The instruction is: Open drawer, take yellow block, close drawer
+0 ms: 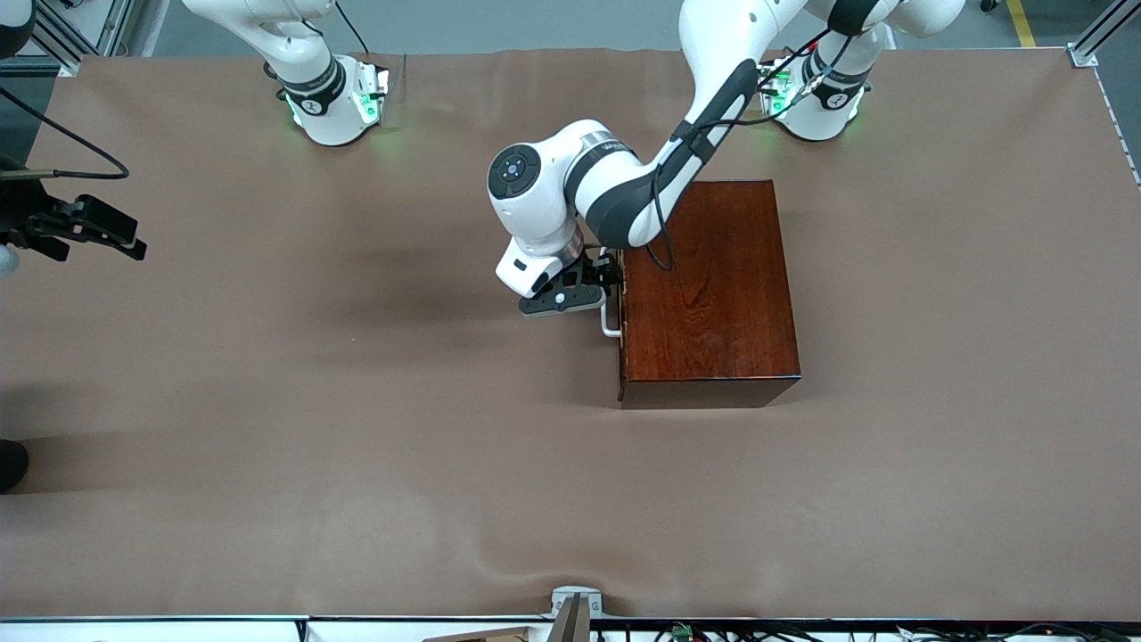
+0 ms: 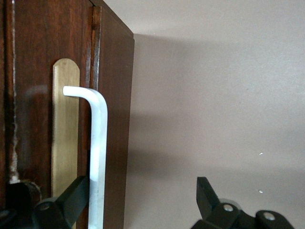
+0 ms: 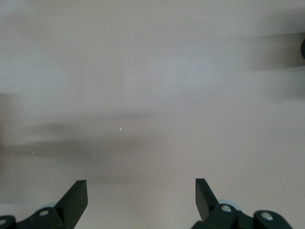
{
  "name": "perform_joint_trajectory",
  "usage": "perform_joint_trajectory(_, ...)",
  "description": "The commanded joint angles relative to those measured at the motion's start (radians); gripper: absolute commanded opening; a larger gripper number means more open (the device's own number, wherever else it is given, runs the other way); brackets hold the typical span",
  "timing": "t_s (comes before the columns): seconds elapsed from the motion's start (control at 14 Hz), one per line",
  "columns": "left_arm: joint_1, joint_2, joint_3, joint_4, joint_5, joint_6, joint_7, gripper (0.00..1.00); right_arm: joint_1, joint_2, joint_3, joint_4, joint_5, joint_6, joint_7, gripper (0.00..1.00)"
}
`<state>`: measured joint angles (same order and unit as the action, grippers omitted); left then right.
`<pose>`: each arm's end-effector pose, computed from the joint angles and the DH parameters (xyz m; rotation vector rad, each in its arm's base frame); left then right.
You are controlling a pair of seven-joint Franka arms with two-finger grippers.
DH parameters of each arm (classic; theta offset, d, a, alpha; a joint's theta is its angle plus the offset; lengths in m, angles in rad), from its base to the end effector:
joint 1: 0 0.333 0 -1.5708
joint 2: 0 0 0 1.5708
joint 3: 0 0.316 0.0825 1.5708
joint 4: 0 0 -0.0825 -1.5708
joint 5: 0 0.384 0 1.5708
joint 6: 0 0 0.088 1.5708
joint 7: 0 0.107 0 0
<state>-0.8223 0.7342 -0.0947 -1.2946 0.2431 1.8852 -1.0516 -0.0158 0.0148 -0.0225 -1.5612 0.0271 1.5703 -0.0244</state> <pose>0.4683 -0.5559 0.3005 -2.9340 -0.0922 -0.0832 0.5587 -0.0184 0.6208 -3.1146 0.0217 0.0076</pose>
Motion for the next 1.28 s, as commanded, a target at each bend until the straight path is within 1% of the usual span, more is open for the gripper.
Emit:
perform_joint_trajectory(0.0,-0.008,0.03,0.001,0.038,0.013,-0.003,-0.015,1.0,-0.018,-0.019,0.012,-0.01,0.005,-0.004,-0.009,1.0)
perform_joint_trajectory(0.21,-0.008,0.033,0.0,0.04,0.012,0.017,-0.028,1.0,-0.018,-0.019,0.012,-0.01,0.005,-0.004,-0.009,1.0)
perform_joint_trajectory(0.5,-0.011,0.031,-0.002,0.04,-0.031,0.023,-0.044,1.0,-0.018,-0.019,0.012,-0.01,0.005,-0.004,-0.009,1.0)
perform_joint_trajectory(0.86,-0.011,0.031,-0.005,0.04,-0.067,0.083,-0.093,1.0,-0.018,-0.019,0.012,-0.01,0.005,-0.004,-0.009,1.0)
perform_joint_trajectory(1.21,-0.012,0.031,-0.013,0.04,-0.07,0.103,-0.094,1.0,-0.018,-0.019,0.012,-0.01,0.005,-0.004,-0.009,1.0)
